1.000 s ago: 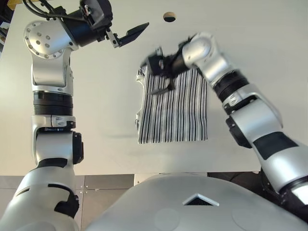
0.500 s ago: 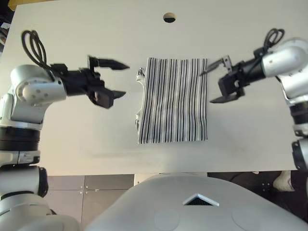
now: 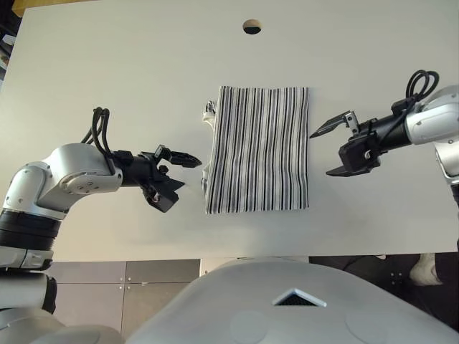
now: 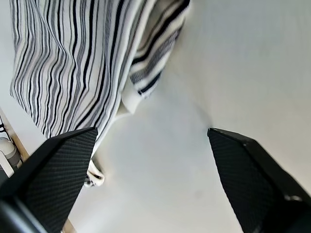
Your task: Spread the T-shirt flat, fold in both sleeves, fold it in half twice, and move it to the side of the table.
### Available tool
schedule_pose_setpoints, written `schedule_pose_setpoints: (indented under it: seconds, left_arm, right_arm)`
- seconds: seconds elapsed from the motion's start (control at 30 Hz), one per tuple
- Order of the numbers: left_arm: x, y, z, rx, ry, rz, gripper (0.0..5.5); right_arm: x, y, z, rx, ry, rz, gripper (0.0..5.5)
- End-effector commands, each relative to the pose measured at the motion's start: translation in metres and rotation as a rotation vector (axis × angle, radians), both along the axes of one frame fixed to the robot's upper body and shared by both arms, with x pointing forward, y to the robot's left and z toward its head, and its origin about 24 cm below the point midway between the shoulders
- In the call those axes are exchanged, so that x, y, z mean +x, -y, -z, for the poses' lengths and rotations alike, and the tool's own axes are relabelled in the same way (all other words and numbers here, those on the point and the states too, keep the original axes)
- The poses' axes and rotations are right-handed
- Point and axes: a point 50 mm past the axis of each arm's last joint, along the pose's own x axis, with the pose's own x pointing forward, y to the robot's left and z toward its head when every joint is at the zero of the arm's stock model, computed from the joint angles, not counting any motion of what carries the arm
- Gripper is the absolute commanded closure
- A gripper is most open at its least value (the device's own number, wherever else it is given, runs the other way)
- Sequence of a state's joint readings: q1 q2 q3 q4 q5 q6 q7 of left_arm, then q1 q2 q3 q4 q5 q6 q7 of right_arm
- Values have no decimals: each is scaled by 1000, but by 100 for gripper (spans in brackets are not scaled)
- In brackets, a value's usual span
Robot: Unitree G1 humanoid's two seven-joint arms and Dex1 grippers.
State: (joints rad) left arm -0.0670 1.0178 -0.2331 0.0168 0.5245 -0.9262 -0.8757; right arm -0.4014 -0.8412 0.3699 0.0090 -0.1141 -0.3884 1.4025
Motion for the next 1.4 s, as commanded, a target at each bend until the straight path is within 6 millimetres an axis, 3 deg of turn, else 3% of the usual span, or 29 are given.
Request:
schedule_pose_setpoints:
  seconds: [0.03, 0.63, 0.8, 1.2, 1.4]
  left_arm:
    - [-7, 5, 12, -30, -31, -23, 130]
    - [-1, 34, 44, -66, -71, 83, 130]
    - [-15, 42, 58, -43, -148, 154, 130]
    - [-22, 42, 64, -10, -190, 200, 130]
    - [-28, 45, 67, -1, -211, 243, 227]
  right_arm:
    - [4, -4, -4, 29, 13, -12, 81]
    - [10, -9, 2, 91, -2, 12, 81]
    - [10, -11, 2, 109, -2, 14, 81]
    - [8, -17, 3, 149, -15, 26, 81]
    - [7, -18, 3, 160, -13, 30, 81]
